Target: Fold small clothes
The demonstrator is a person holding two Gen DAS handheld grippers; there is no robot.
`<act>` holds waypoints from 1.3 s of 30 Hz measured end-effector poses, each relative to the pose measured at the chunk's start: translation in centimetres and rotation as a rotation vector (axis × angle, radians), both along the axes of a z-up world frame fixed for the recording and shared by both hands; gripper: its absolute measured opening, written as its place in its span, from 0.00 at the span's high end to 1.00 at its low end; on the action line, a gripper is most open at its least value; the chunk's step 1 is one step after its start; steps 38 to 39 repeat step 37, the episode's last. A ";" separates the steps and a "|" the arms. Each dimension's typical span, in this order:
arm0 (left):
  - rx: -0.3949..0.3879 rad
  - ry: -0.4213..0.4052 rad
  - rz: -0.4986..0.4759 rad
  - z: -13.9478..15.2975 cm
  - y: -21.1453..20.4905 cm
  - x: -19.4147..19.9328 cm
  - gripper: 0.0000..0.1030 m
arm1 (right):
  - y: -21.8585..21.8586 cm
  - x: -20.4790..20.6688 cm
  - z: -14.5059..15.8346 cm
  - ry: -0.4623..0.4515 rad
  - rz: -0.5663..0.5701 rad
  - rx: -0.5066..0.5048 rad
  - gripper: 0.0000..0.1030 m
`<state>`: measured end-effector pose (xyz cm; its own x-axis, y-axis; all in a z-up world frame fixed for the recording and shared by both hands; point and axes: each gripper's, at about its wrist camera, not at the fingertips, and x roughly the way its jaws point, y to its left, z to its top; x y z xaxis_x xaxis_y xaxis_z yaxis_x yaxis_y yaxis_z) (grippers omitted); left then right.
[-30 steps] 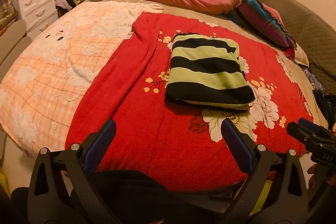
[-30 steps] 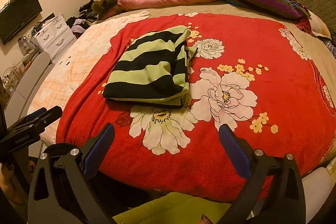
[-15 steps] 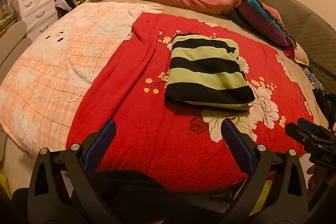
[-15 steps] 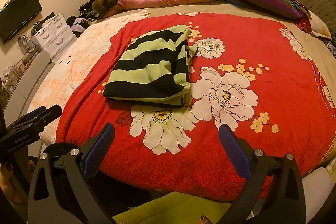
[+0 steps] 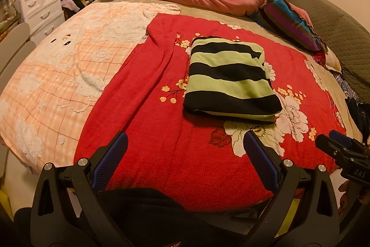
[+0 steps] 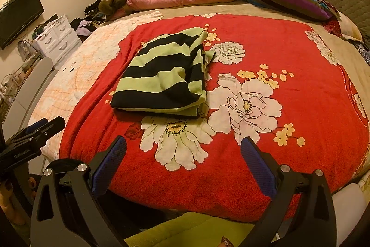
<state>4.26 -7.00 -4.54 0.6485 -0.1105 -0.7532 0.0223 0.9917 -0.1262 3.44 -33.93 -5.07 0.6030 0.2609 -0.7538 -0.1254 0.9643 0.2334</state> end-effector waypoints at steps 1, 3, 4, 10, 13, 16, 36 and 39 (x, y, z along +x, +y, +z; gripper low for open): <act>0.000 0.001 0.000 0.0 0.0 0.0 0.09 | -0.1 0.1 0.0 -0.001 -0.003 -0.001 0.04; 0.003 0.003 0.000 -0.1 0.1 0.0 0.09 | -0.1 0.1 -0.1 0.000 -0.003 -0.004 0.04; 0.005 0.005 0.001 -0.1 0.1 0.0 0.09 | -0.1 0.1 -0.1 0.000 -0.005 -0.006 0.04; -0.001 0.018 0.007 -0.4 0.3 0.1 0.09 | -0.2 0.2 -0.1 -0.002 -0.016 -0.009 0.04; 0.013 0.024 0.013 -0.6 0.2 0.3 0.09 | -0.4 0.3 -0.4 0.001 -0.027 -0.013 0.04; 0.031 0.023 0.013 -0.7 0.1 0.4 0.09 | -0.6 0.6 -0.9 0.015 -0.041 -0.021 0.04; 0.001 0.151 0.309 -3.9 13.3 6.4 0.09 | -20.7 -4.8 -7.0 0.138 -0.741 -0.075 0.04; 0.027 0.152 0.347 -4.2 15.2 7.3 0.09 | -23.4 -6.4 -8.2 0.169 -0.827 -0.104 0.04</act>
